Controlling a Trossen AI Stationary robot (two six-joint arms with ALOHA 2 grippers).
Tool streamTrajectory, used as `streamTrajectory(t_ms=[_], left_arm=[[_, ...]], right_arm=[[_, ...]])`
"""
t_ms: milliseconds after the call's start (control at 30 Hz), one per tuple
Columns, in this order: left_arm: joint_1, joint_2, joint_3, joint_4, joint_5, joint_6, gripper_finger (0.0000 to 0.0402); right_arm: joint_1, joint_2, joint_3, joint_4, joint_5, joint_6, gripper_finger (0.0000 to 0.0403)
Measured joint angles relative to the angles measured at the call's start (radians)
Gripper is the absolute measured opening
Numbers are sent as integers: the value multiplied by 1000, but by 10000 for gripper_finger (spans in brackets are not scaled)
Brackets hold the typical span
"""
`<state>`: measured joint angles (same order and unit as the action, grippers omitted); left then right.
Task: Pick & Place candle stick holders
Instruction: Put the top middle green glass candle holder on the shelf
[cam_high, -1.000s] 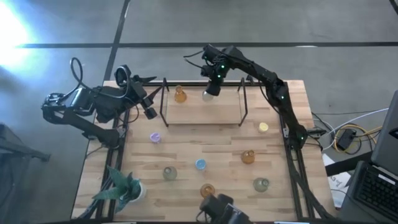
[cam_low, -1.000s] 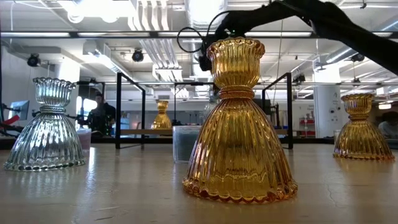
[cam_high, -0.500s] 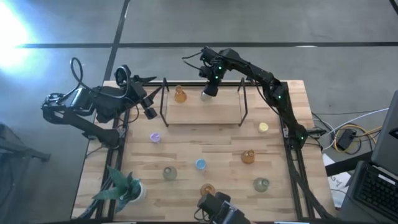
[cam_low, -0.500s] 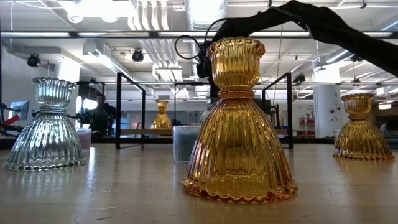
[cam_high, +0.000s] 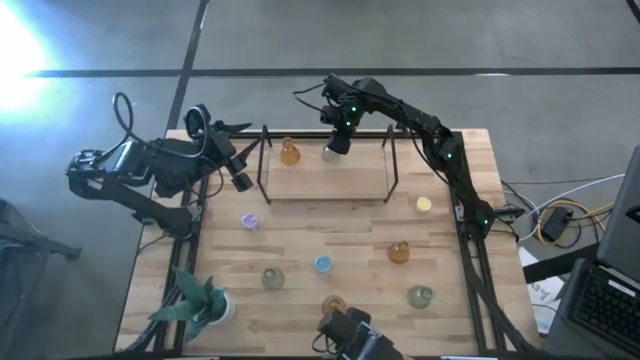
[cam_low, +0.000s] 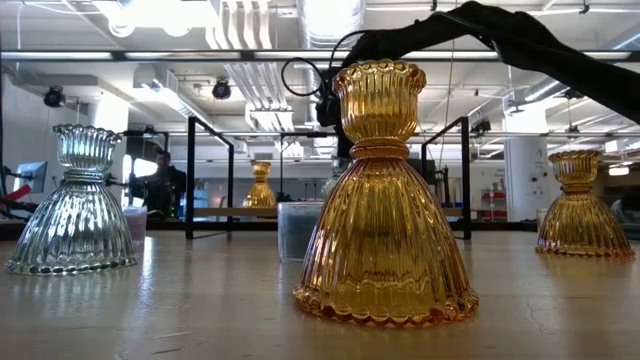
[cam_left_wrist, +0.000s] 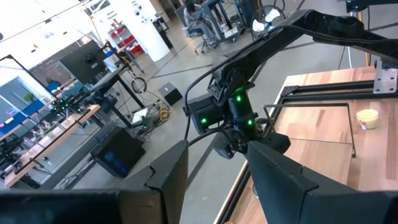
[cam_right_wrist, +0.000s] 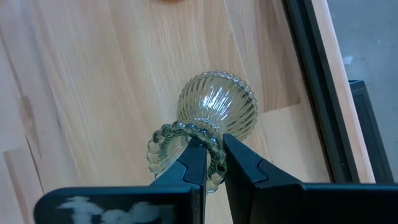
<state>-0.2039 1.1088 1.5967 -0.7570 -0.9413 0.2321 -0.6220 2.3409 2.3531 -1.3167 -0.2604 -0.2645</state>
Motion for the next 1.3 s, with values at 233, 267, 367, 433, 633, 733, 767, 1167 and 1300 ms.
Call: streamTrajectory(t_ms=[233,267,367,433,633,733,767,1167,1300], left_arm=[[0,0,0,0,0,-1,172],[0,0,0,0,0,-3,172],[0,0,0,0,0,-5,172],[0,0,0,0,0,-5,172],[0,0,0,0,0,-5,172],[0,0,0,0,0,-5,172],[0,0,0,0,0,-5,172],[0,0,0,-3,0,-6,172],[0,0,0,-5,0,-6,172]], right_arm=[[0,0,-1,-1,-3,3,24],[2,0,-1,-1,-3,7,28],[2,0,-1,1,-3,25,58],[2,0,-1,10,-3,29,81],[2,0,-1,16,-5,28,123],[2,0,-1,26,-4,26,134],[2,0,-1,28,-4,26,137],[2,0,-1,79,-2,29,141],[2,0,-1,84,10,29,136]])
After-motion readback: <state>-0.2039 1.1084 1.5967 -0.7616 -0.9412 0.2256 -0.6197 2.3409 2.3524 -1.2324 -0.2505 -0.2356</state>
